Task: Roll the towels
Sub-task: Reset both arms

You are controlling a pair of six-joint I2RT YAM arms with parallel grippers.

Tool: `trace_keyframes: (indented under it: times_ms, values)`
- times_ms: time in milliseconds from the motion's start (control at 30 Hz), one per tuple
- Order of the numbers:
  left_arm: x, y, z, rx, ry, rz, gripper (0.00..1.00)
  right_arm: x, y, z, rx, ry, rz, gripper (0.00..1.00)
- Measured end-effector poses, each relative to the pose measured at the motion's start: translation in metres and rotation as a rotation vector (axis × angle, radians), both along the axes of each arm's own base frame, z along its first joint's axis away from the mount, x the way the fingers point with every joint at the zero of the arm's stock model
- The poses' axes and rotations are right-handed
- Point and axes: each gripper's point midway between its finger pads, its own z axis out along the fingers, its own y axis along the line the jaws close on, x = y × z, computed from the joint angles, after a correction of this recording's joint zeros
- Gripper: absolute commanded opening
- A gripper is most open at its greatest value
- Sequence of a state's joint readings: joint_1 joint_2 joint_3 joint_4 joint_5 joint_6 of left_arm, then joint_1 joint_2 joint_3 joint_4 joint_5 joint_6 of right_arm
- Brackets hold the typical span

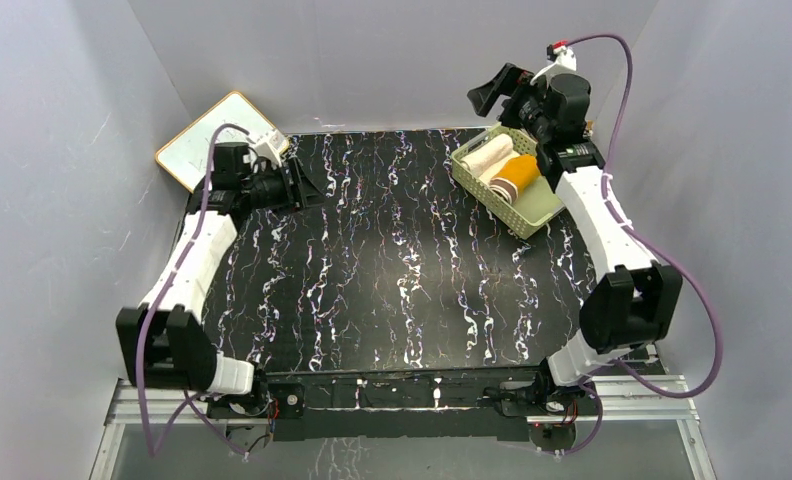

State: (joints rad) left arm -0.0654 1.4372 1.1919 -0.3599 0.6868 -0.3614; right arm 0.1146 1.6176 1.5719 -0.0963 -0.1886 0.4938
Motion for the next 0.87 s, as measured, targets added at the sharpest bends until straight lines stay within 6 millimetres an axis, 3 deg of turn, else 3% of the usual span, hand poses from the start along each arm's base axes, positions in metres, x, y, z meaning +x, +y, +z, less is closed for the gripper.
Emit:
trace_keyframes:
  times_ms: [100,167,300,400,533,667,867]
  values:
    - [-0.002,0.014,0.032,0.069,-0.142,0.067,0.79,-0.021,0.002,0.0,-0.012,-0.003,0.035,0.98]
    - [-0.003,0.023,0.057,0.104,-0.239,0.107,0.95,-0.031,-0.009,-0.019,0.018,0.068,-0.065,0.98]
    - [-0.003,0.036,0.09,0.152,-0.365,0.176,0.98,-0.078,-0.052,-0.085,0.029,0.256,-0.322,0.98]
    - [0.0,0.044,0.094,0.19,-0.39,0.209,0.98,-0.124,-0.076,-0.117,0.034,0.331,-0.44,0.98]
    - [0.001,0.053,0.087,0.234,-0.377,0.243,0.98,-0.16,-0.08,-0.103,0.079,0.28,-0.445,0.98]
    - [-0.002,0.059,0.083,0.256,-0.376,0.267,0.98,-0.174,-0.075,-0.083,0.111,0.218,-0.406,0.98]
    - [-0.002,0.062,0.085,0.271,-0.388,0.277,0.98,-0.18,-0.072,-0.097,0.089,0.245,-0.38,0.98]
